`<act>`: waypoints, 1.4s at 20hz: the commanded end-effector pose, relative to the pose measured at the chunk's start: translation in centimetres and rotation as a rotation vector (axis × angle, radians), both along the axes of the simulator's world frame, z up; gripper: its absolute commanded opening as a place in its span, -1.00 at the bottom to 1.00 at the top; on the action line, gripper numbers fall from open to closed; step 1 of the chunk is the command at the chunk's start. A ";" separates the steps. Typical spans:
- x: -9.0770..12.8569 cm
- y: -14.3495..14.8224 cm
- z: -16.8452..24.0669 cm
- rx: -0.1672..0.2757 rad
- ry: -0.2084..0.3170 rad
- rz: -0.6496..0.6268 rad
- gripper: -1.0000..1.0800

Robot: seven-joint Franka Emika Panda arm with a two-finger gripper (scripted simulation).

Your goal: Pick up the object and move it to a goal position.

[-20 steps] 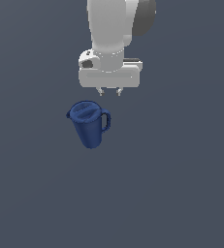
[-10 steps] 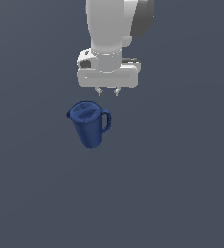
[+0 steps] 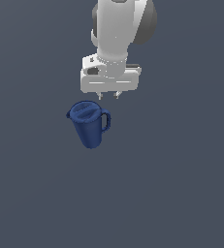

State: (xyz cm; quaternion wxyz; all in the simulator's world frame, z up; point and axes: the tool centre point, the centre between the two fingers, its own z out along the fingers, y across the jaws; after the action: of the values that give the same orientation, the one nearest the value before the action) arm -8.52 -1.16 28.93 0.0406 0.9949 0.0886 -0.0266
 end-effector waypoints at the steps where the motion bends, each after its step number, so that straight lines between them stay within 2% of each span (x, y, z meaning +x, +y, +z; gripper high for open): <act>1: 0.0 0.0 -0.6 -0.033 0.015 0.085 0.23; 9: 0.2 0.3 -2.8 -0.157 0.086 0.431 0.23; 18: 0.7 0.9 -5.1 -0.287 0.194 0.830 0.23; 23: 1.0 1.3 -6.1 -0.341 0.251 1.007 0.23; 28: 1.2 1.6 -6.7 -0.377 0.292 1.127 0.23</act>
State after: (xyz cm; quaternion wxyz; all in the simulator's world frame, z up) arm -7.44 0.38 22.41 0.2072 0.7692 0.5861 -0.1475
